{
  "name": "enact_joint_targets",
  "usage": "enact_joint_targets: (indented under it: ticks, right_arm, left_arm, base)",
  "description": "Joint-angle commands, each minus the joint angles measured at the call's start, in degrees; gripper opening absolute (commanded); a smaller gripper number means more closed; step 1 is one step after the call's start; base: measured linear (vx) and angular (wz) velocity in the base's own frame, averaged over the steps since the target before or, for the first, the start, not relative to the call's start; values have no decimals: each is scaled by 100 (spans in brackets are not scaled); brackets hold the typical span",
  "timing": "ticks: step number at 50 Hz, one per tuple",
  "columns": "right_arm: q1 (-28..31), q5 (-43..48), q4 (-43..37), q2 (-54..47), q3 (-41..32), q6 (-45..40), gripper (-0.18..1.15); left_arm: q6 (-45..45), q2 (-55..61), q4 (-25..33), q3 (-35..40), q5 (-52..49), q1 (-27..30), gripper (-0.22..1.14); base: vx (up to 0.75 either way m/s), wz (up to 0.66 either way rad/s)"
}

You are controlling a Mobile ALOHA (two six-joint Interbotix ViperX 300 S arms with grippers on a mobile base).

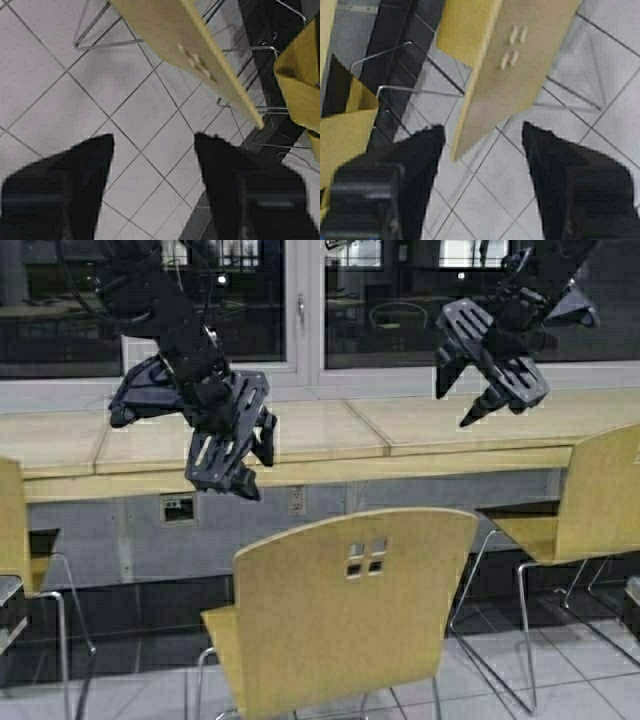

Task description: Push the chairs under the table

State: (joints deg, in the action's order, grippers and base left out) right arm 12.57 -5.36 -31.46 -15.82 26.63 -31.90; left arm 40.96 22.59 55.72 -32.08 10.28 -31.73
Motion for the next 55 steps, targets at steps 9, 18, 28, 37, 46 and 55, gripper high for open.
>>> enact_joint_targets:
  ticks: [9, 18, 28, 37, 46, 55]
  right_arm:
    - [0, -97, 9, 79, -44, 79, 86]
    - [18, -193, 18, -79, 0, 132, 86]
    - [26, -202, 18, -343, -44, 132, 86]
    - [26, -202, 9, -624, -149, 114, 86]
    - [26, -202, 0, -932, -290, 88, 86]
    - [26, -202, 0, -1327, -650, 79, 86]
  left_arm:
    - [44, -167, 35, 35, 26, -220, 87]
    - [141, 0, 448, -44, 70, -519, 87]
    - [141, 255, 791, -70, 88, -686, 87]
    - [176, 413, 844, 26, 88, -694, 87]
    - [316, 677, 923, 185, 88, -703, 87]
    - [413, 1046, 923, 527, 88, -703, 87]
  base:
    - [22, -9]
    - [17, -6]
    - [14, 3]
    - [10, 5]
    - [6, 3]
    - [4, 2]
